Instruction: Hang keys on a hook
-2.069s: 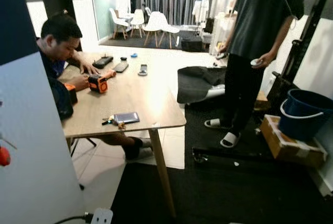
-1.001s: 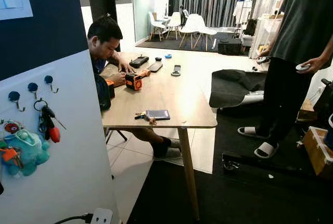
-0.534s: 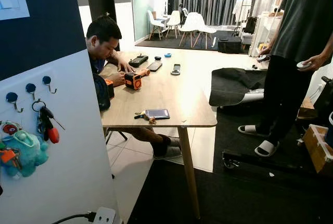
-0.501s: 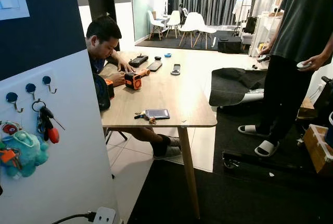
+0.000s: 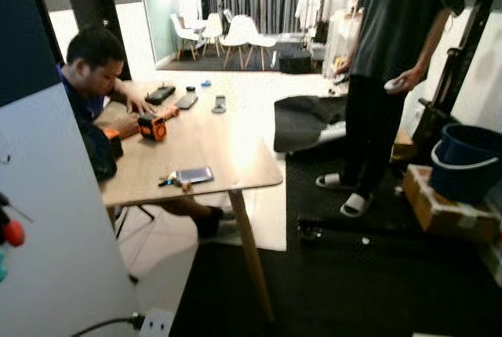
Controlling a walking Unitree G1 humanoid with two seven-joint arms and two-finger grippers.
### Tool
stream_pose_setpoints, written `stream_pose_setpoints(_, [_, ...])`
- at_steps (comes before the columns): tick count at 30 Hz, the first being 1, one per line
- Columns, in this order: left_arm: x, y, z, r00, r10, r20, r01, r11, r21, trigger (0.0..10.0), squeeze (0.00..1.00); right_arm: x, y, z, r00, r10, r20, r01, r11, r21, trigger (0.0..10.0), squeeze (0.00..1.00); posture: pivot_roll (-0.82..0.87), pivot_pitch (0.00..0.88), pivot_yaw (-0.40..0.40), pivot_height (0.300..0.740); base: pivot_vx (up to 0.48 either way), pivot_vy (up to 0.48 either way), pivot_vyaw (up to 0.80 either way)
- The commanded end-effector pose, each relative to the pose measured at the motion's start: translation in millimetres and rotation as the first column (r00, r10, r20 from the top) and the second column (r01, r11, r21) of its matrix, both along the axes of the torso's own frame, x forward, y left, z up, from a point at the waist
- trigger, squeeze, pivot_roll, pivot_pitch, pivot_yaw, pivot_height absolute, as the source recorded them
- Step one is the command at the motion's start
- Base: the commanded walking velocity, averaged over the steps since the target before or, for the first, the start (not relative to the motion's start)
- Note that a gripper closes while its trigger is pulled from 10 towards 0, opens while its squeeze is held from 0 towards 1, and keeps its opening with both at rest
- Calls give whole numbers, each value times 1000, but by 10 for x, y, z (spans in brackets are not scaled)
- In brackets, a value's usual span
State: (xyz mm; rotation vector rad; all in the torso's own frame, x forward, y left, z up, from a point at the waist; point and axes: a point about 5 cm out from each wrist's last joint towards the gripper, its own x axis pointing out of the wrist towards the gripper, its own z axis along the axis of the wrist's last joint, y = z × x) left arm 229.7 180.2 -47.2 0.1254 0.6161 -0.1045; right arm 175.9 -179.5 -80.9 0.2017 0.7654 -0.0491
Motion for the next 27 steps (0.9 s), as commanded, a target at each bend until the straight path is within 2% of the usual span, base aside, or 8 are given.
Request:
stream_pose_setpoints(1, [-68, 80, -40, 1000, 9, -26, -8, 1000, 21, 10000, 0, -18, 27, -13, 1000, 9, -9, -9, 1000, 2, 10000, 0, 75, 13, 34, 740, 0, 0, 0])
stream_pose_setpoints(14, [-137, 76, -75, 999, 37, -29, -37, 999, 15, 10000, 0, 70, -5, 26, 999, 49, -2, -49, 999, -18, 10000, 0, 86, 15, -2, 740, 0, 0, 0])
stream_pose_setpoints(19, [-143, 78, -75, 998, 64, -20, -63, 998, 17, 10000, 0, 68, 11, 23, 996, 94, -10, -94, 995, -24, 10000, 0, 113, 12, -46, 740, 0, 0, 0])
stream_pose_setpoints(27, [-151, 94, -68, 998, 64, -11, -64, 998, 25, 10000, 0, 102, 51, 31, 993, 115, -11, -115, 993, -20, 10000, 0, 131, 20, -62, 740, 0, 0, 0])
